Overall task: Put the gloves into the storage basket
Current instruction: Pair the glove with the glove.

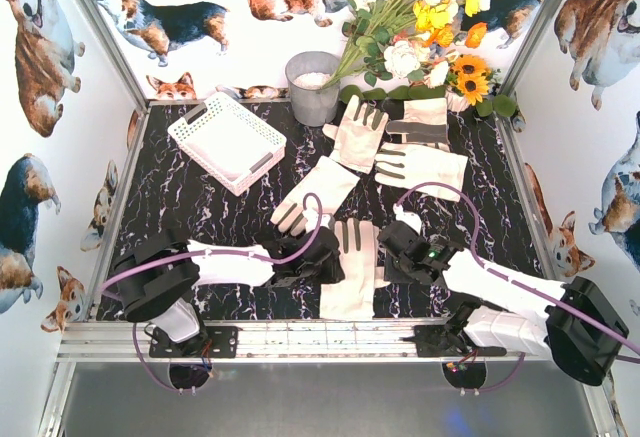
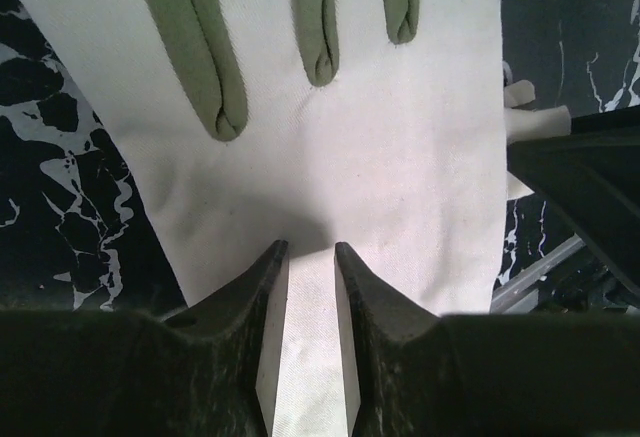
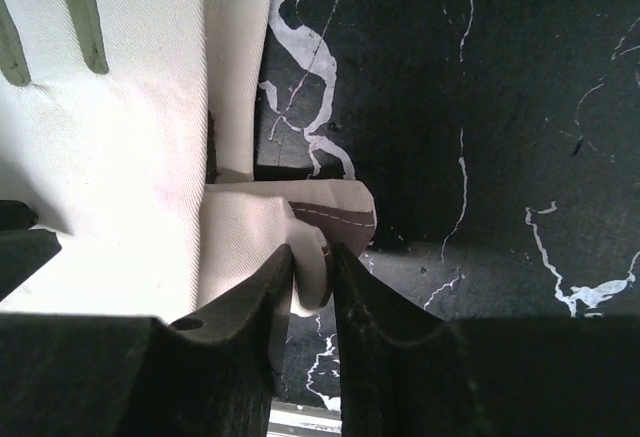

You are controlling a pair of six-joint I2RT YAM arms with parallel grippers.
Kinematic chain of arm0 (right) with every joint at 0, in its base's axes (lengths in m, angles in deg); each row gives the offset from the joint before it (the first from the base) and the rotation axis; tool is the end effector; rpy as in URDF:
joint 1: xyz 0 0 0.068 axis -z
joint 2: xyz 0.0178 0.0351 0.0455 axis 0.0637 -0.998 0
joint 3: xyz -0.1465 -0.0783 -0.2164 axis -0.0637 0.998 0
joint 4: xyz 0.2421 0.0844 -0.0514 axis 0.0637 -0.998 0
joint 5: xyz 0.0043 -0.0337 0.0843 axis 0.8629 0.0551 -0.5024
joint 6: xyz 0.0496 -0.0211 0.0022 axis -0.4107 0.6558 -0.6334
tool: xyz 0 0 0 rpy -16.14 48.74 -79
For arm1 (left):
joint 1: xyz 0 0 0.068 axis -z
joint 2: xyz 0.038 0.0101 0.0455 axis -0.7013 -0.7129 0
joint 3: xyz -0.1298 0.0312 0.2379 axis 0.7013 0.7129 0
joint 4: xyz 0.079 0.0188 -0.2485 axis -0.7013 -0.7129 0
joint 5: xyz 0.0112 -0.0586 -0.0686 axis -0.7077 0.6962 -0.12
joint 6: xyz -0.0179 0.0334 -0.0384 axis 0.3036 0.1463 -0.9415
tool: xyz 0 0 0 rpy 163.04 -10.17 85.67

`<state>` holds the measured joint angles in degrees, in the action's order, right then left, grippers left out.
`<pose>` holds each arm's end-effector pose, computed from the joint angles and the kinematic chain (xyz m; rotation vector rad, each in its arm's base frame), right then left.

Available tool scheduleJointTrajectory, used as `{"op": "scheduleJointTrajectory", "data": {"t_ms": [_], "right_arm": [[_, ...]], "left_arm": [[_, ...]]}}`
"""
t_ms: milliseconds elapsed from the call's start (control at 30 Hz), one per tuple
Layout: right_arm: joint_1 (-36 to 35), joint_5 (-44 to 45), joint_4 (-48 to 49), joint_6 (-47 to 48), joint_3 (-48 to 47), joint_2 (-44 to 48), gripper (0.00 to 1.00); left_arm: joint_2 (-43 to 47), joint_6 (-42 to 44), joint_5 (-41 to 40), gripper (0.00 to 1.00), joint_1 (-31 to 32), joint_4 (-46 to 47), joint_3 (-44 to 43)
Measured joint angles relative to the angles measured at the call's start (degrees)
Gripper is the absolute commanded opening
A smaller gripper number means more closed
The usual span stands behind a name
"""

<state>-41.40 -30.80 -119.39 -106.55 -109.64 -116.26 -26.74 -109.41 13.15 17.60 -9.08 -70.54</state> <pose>0.1297 0.1194 0.1658 0.0198 2.6930 0.1914 0.1434 -0.2643 0.1461 0.0707 2.5856 -0.7860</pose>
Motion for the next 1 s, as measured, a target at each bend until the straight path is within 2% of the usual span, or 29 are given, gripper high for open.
{"op": "scheduleJointTrajectory", "data": {"t_ms": [200, 367, 500, 700, 1000], "right_arm": [[0.7, 0.0, -3.1, 1.0, -1.5, 2.1, 0.46], [0.9, -1.5, -7.1, 1.1, -5.5, 7.3, 0.57], [0.9, -6.3, -7.5, -0.8, -6.0, 11.2, 0.63], [0.9, -13.8, -6.1, -6.0, -2.6, 13.7, 0.63], [0.9, -20.6, -0.3, -11.8, 4.7, 12.1, 0.62]], "left_arm": [[0.9, -0.9, -0.2, 0.42, 0.5, -1.1, -0.5], [5.2, 0.0, -2.4, 0.59, 0.6, -8.8, -4.3], [11.4, -0.3, -5.0, 0.67, 0.5, -13.5, -6.3], [19.3, -2.0, -6.5, 0.72, 0.0, -16.0, -2.5], [20.0, -2.9, -4.0, 0.7, -4.1, -16.9, 2.4]]}}
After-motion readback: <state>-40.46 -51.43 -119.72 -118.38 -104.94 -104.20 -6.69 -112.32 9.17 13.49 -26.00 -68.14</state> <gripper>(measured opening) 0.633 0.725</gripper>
